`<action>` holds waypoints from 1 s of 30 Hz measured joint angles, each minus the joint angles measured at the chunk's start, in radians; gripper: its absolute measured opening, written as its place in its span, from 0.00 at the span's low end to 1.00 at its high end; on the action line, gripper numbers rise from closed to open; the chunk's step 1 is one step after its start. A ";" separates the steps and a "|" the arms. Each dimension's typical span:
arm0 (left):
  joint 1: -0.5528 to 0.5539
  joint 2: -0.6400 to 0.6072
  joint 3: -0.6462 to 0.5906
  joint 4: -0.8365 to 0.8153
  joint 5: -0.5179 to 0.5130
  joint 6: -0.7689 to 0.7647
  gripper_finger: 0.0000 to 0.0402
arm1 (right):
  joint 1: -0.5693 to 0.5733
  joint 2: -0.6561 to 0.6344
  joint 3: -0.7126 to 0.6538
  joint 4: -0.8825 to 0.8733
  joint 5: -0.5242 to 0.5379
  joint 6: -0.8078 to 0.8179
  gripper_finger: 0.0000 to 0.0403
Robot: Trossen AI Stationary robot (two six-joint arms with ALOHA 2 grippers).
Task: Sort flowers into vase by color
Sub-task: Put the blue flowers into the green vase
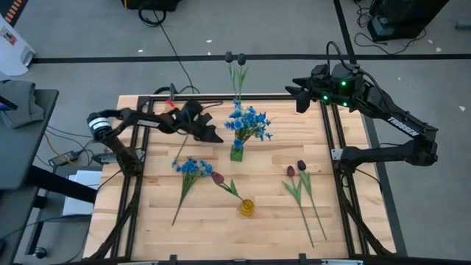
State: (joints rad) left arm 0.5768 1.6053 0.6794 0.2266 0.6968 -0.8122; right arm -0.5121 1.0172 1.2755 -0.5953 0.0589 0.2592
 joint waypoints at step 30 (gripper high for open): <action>-0.121 -0.295 0.424 -1.247 -0.657 0.483 0.58 | 0.000 0.001 0.000 -0.208 -0.008 0.106 0.60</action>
State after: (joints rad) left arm 0.4557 1.3099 1.1031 -1.0203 0.0395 -0.3291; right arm -0.5121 1.0180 1.2755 -0.8034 0.0508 0.3647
